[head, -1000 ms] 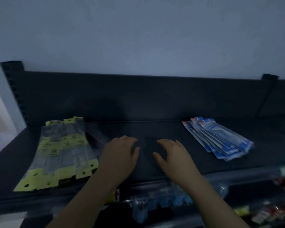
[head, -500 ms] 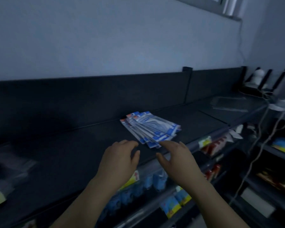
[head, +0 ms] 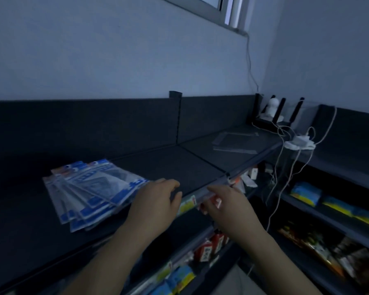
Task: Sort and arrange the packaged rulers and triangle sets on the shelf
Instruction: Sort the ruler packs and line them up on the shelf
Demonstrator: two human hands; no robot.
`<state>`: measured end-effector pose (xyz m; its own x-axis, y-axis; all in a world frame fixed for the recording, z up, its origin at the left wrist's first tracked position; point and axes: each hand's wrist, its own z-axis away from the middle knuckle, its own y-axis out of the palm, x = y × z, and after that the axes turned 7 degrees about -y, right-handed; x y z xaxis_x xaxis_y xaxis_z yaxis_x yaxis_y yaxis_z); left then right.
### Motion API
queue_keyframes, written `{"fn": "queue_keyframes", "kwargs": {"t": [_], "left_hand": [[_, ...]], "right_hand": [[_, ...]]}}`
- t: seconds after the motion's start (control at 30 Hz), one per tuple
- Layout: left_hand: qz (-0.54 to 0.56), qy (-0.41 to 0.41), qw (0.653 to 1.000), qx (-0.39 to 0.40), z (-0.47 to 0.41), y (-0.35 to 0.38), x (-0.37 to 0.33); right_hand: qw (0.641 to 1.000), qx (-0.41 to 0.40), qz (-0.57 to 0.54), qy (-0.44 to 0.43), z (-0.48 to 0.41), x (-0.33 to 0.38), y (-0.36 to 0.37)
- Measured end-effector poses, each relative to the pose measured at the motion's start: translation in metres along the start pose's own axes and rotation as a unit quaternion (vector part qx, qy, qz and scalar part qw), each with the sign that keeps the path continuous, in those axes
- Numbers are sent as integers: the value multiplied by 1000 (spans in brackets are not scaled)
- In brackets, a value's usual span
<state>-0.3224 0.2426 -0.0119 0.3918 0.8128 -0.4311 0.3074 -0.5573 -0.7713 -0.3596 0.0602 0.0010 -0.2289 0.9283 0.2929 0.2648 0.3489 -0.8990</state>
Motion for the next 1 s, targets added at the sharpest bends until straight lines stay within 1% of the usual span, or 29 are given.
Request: {"fn": "queue_keyframes", "kwargs": {"t": [0.33,0.5,0.63,0.83,1.0], "left_hand": [[-11,-2,998,59,-104,93,-35],[-23,4,997,71,-172,135,-35],[-30,5,994,102,-229,163,-41],[-11,11,989,144,-304,218,-60],[-21,5,983,183,-357,274,-67]], "right_hand": [[1000,0,-4,27,-68,-125,-2],[999,-28,-28,29,-125,-179,3],[998,-11,-18,51,-173,-217,2],[994,13,-20,109,-226,-279,10],[992,13,-57,108,-269,-331,19]]}}
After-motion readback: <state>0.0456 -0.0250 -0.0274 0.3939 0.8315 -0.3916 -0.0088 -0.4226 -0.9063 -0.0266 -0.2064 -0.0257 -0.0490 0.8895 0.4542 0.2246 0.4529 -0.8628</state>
